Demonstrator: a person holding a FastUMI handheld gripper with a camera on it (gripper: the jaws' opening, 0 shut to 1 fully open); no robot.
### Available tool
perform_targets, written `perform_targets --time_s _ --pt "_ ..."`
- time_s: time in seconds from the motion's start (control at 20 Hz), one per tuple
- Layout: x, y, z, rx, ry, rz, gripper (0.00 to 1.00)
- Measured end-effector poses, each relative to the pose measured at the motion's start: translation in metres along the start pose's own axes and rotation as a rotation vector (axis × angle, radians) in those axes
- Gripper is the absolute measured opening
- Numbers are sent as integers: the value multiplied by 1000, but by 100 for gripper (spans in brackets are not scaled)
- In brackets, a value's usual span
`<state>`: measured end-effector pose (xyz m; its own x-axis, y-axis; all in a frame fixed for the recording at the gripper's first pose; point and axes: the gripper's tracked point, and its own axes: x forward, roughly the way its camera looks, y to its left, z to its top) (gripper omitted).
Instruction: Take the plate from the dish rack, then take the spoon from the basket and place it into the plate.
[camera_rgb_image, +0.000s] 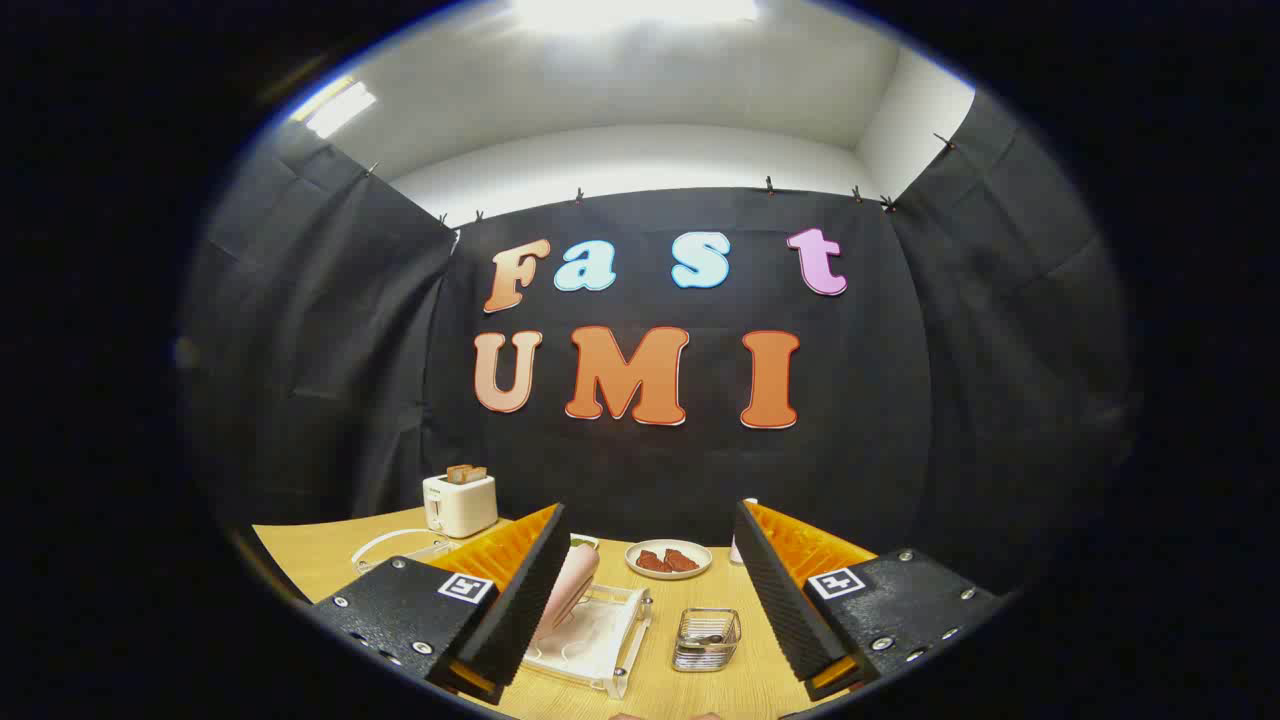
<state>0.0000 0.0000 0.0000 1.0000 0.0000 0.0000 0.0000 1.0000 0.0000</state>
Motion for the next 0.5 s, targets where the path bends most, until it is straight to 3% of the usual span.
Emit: perform_targets --time_s 0.5 --pt "-7 7 3 84 12 41 98"
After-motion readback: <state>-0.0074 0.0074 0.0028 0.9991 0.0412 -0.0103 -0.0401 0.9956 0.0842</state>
